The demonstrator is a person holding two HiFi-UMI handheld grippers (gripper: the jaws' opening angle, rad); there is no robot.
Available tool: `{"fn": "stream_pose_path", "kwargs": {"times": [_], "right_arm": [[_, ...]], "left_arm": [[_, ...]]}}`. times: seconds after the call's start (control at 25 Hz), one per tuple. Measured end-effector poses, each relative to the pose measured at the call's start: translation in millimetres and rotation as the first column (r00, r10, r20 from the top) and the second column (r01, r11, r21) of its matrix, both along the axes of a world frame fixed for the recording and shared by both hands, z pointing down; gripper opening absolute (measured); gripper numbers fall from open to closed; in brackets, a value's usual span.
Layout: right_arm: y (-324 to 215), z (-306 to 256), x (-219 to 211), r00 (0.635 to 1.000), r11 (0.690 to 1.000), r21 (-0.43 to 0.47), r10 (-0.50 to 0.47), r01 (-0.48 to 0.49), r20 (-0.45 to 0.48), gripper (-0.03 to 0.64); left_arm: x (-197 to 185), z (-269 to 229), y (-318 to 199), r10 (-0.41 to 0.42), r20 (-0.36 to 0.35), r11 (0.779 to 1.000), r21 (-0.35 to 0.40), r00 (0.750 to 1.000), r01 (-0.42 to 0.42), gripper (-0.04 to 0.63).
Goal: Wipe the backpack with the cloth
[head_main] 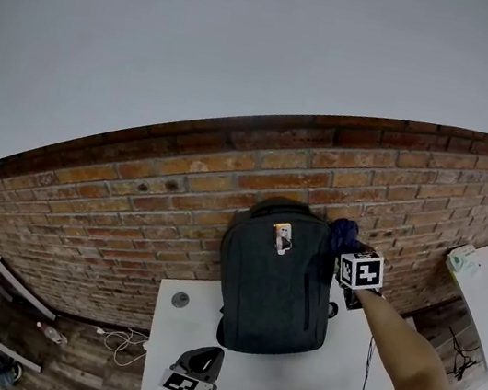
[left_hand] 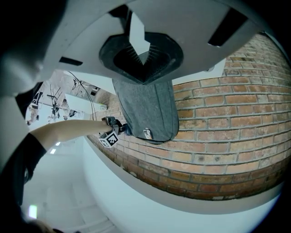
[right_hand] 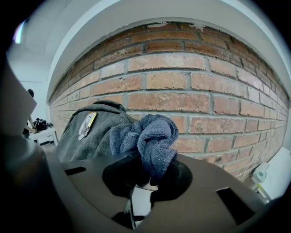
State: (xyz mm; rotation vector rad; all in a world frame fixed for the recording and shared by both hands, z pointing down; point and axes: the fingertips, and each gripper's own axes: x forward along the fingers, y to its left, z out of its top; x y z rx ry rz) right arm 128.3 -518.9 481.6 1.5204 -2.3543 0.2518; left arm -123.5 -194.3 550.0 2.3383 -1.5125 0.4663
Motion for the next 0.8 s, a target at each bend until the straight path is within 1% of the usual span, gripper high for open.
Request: {"fn": "stream_pose_path", "kwargs": {"times": [0.28, 0.48, 0.64, 0.8], "right_arm": [[14.5, 24.8, 4.6, 1.000, 0.999, -0.033, -0.007, 0.008, 0.005, 0.048], [27.4, 45.9, 6.1, 0.999, 0.997, -0.070, -0.035, 0.034, -0.017, 0.048], [41.1, 59.6, 3.8, 0.999, 0.993, -0.108, -0.045, 0.045, 0.000, 0.048], [51.9, 74.9, 5.4, 0.999, 0.991, -0.131, -0.040, 0.040, -0.003, 0.048]], "left_arm": [[1.0, -1.7, -1.3, 0.004, 0.004, 1.000, 0.010, 1.000, -0.004, -0.018], [2.7, -1.2, -1.5, 0.008, 0.003, 1.000, 0.002, 1.000, -0.008, -0.018], [6.3, -1.1, -2.3, 0.020, 0.001, 1.000, 0.001, 1.000, -0.020, -0.018], [8.8, -2.3, -3.3, 0.025, 0.000, 1.000, 0.002, 1.000, -0.025, -0.018]]}}
